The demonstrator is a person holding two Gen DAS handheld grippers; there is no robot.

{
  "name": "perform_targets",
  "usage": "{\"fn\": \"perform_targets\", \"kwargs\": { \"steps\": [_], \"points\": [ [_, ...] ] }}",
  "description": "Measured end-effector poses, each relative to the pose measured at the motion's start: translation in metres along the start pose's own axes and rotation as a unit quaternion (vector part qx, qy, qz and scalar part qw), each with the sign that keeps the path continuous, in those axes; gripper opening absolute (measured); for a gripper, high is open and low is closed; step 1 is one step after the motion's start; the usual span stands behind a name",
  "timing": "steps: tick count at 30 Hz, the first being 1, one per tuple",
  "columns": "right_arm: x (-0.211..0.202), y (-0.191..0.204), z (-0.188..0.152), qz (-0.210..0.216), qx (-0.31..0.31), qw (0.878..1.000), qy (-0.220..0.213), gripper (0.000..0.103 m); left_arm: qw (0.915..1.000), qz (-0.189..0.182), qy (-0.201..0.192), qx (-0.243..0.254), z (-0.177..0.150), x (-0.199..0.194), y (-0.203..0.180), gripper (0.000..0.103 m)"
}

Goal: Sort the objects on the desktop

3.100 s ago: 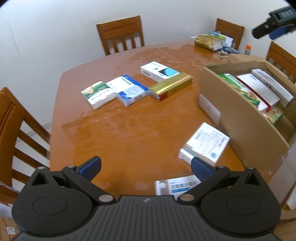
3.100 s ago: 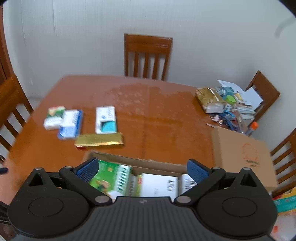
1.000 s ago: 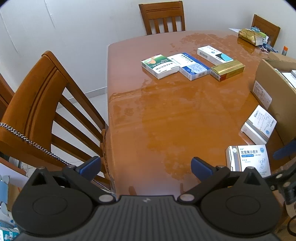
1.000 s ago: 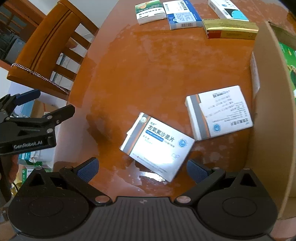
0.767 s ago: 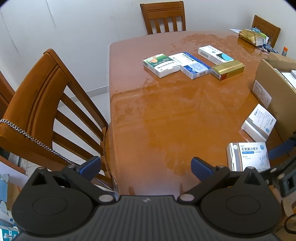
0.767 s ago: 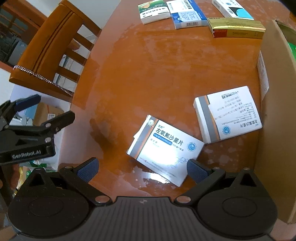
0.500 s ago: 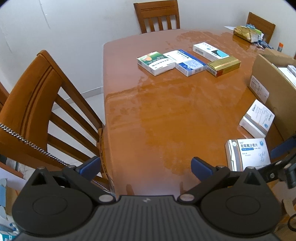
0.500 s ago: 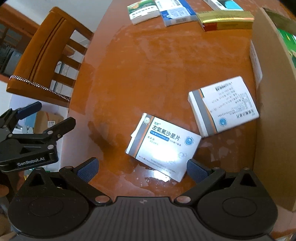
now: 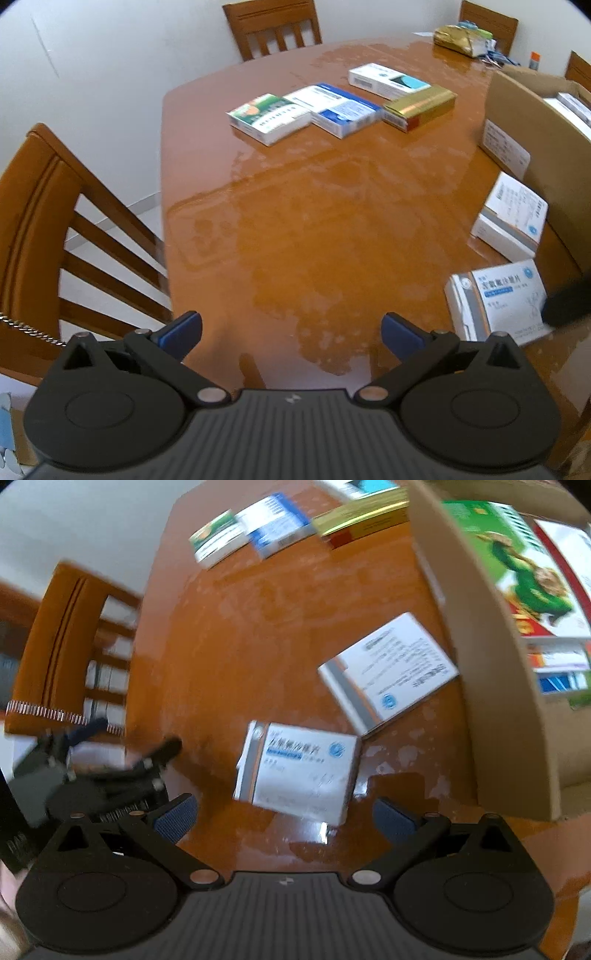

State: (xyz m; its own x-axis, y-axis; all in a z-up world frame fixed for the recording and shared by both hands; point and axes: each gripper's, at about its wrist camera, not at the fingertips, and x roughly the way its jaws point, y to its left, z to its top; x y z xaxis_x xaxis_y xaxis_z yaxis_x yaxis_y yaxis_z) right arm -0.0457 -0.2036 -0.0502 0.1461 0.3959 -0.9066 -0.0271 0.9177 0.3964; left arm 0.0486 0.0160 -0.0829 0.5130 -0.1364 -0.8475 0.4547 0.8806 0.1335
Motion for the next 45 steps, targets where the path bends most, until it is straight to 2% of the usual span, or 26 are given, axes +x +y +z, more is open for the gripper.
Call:
{"fn": "perform_targets", "kwargs": {
  "steps": [3,5,12,21,38,45],
  "points": [
    [0.003,-0.007,0.005,0.005,0.045,0.999,0.007,0.103,0.9999,-0.013,-0.001,-0.007,-0.005,-0.002,0.0,0.103],
    [0.008,-0.009,0.008,-0.005,0.065,0.998,0.015,0.103,0.9997,-0.018,-0.001,-0.018,-0.01,-0.004,0.004,0.103],
    [0.02,-0.003,0.016,-0.018,0.095,0.995,0.033,0.103,0.999,-0.001,-0.005,-0.044,-0.023,-0.011,0.028,0.103],
    [0.039,0.019,0.018,-0.076,0.088,0.993,0.036,0.103,0.998,-0.005,-0.013,-0.062,-0.031,-0.018,0.041,0.103],
    [0.056,0.031,0.018,-0.134,0.06,0.989,0.036,0.103,0.9976,-0.014,-0.015,-0.066,-0.032,-0.016,0.045,0.103],
    [0.059,0.036,0.016,-0.157,0.026,0.986,0.039,0.103,0.9974,-0.013,-0.015,-0.069,-0.032,-0.016,0.047,0.103]
  ]
}}
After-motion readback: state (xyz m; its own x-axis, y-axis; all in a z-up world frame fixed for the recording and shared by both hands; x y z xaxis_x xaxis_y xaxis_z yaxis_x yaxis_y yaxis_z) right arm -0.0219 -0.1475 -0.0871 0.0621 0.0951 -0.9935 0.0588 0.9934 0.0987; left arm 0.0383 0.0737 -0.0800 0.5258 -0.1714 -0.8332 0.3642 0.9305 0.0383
